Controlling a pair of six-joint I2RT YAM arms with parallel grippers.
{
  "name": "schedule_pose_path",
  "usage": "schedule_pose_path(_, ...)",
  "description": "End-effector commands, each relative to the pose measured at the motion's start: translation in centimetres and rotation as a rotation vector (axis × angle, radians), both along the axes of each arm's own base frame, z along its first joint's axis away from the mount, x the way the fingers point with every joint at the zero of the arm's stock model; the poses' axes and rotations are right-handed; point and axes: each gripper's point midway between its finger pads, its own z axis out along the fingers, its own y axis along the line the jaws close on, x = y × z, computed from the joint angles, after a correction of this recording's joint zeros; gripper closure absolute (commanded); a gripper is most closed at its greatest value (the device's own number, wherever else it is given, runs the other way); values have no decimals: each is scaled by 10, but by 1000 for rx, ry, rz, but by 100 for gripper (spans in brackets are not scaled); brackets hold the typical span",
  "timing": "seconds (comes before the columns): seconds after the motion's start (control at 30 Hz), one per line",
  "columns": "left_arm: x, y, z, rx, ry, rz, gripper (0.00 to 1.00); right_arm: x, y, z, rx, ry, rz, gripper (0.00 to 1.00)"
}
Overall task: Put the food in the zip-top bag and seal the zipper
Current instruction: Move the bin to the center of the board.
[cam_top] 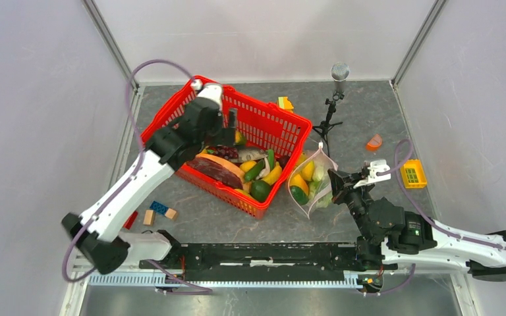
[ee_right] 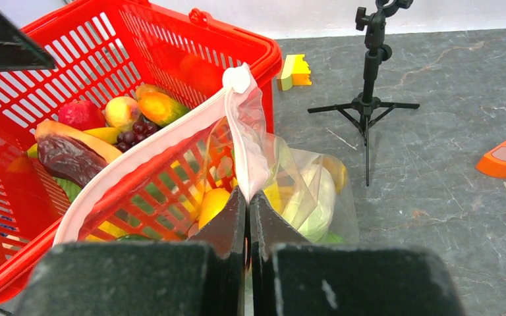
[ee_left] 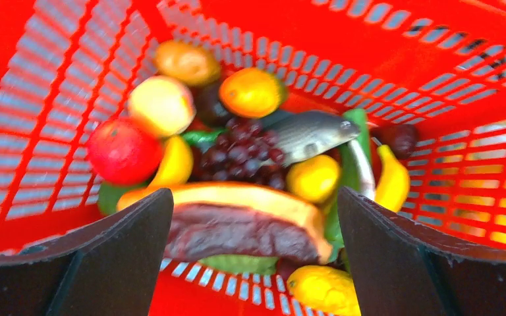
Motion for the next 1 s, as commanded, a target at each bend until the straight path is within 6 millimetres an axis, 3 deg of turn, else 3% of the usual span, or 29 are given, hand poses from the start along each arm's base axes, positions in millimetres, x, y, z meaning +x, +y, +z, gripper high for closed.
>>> schedule_pose_path(0.0,-10,71,-38,-44,85,280,0,-1,7,10,22,-3,26,100)
schedule_pose_path(0.1,5,123,-45,-68,64,434,0,-3,20,9,4,2,66,100)
schedule_pose_path(0.17,19,142,-45,-80,39,483,0,-3,28,9,-8,6,87,100)
schedule_pose_path(0.3,56,149,-55,-101,88,463,0,-4,40,8,-14,5,112,100)
schedule_pose_path(0.47,118,164,-70,-50,138,453,0,-3,46,7,-9,5,118,100)
schedule_pose_path(0.6,176,173,-50,-11,92,428,0,-3,51,4,-18,11,117,100)
schedule_pose_path(0.7,205,176,-45,46,102,401,0,-2,55,3,-23,13,116,100)
schedule_pose_path(0.83,224,161,-40,-8,93,329,0,0,55,1,-21,15,99,100)
schedule_pose_path(0.97,200,143,-38,-109,125,291,0,0,54,1,-21,18,90,100)
